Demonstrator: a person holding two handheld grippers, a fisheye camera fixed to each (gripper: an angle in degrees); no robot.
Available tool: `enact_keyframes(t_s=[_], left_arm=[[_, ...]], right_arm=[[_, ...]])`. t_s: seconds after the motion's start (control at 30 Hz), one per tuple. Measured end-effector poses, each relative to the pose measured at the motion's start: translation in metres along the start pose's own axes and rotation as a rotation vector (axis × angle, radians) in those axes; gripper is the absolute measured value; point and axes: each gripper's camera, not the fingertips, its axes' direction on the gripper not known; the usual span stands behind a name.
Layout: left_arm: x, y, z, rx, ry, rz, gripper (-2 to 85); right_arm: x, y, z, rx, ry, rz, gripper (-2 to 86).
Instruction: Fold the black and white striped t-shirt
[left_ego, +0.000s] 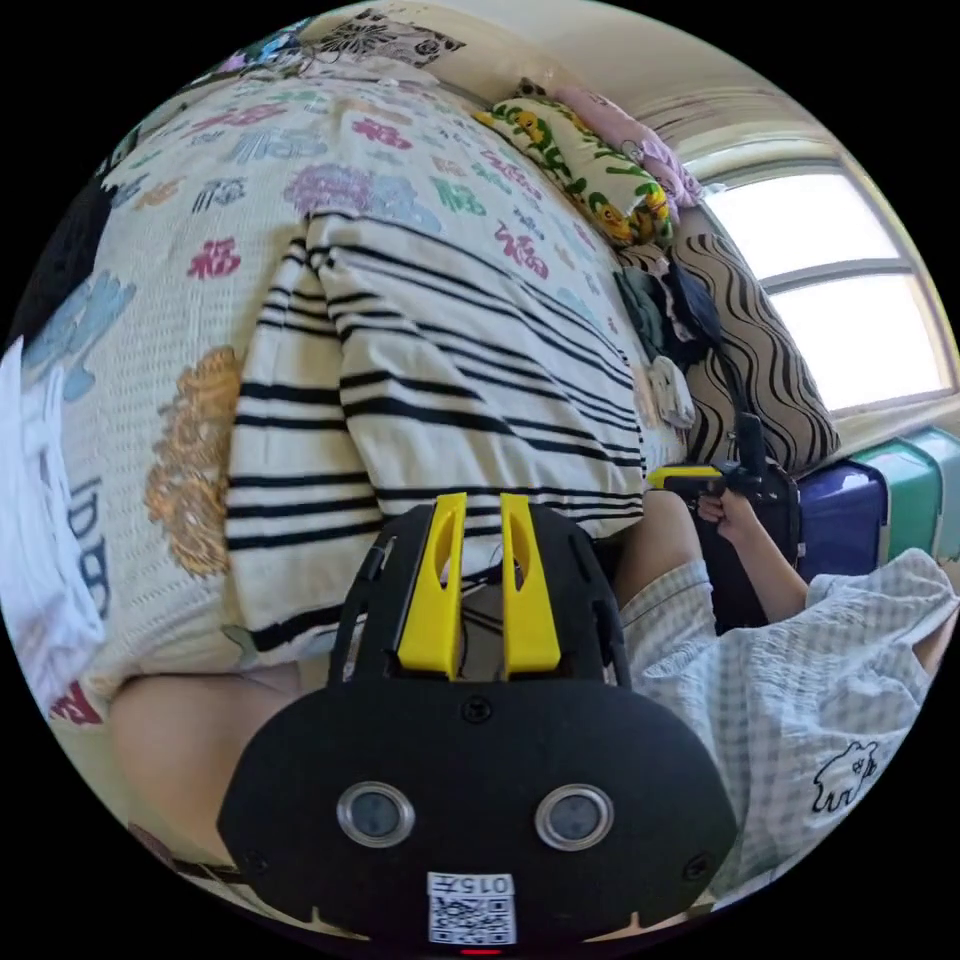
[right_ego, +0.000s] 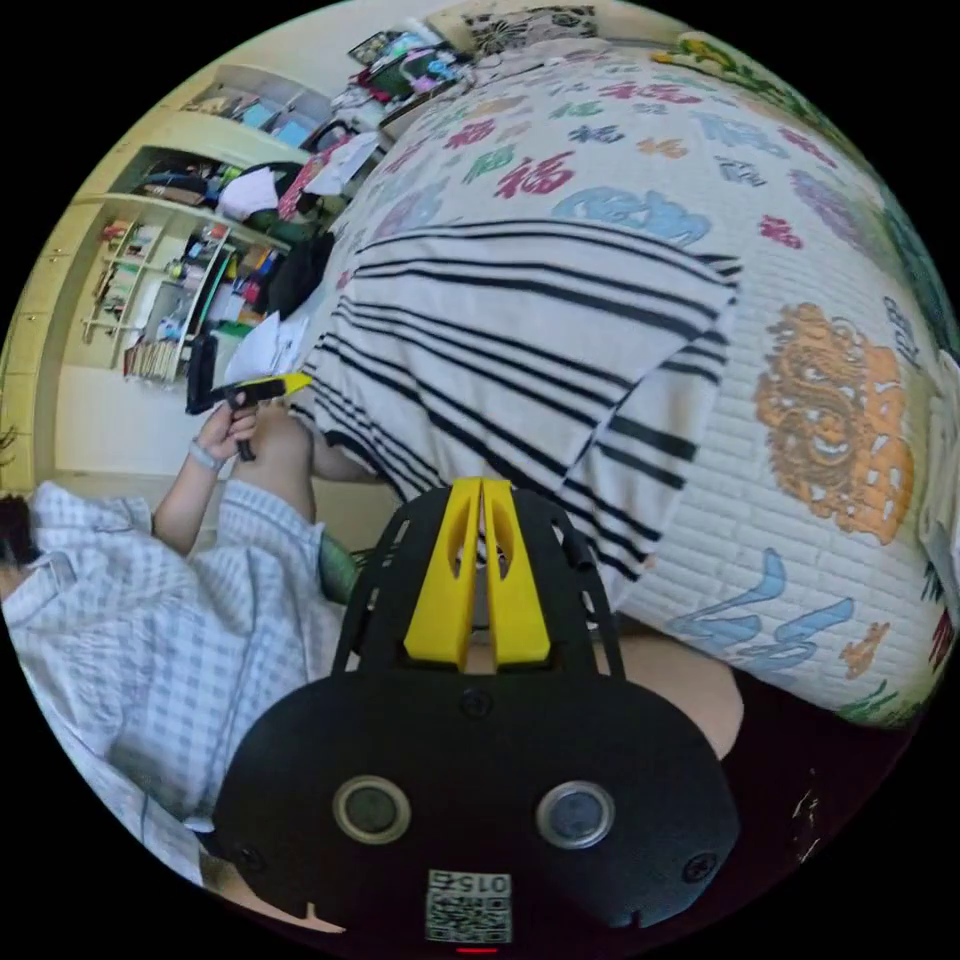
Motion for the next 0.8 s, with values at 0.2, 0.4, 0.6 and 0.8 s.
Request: enact_keyframes(t_s=[0.2, 0.4, 0.6, 0.8], left_arm=[[-0.02, 0.048, 0.005, 0.048, 0.002, -0.244, 0.8], [0.009, 0.164, -0.064, 0.566, -0.216, -0.526, 8.4], [-0.02, 0.192, -0.067, 0.581, -0.21, -0.693, 11.2], [-0.028, 0.207, -0.072, 0.535, -0.123, -0.699, 8.4]], right_arm=[[-0.034, -0.018, 0.025, -0.231, 0.146, 0.095, -0.6], [-0.105, -0.051, -0.062, -0.088, 0.152, 0.051, 0.4], [-0.207, -0.151, -0.127, 0.013, 0.151, -0.154, 5.6], [-0.327, -0.285, -0.119, -0.029, 0.228, -0.368, 8.9]])
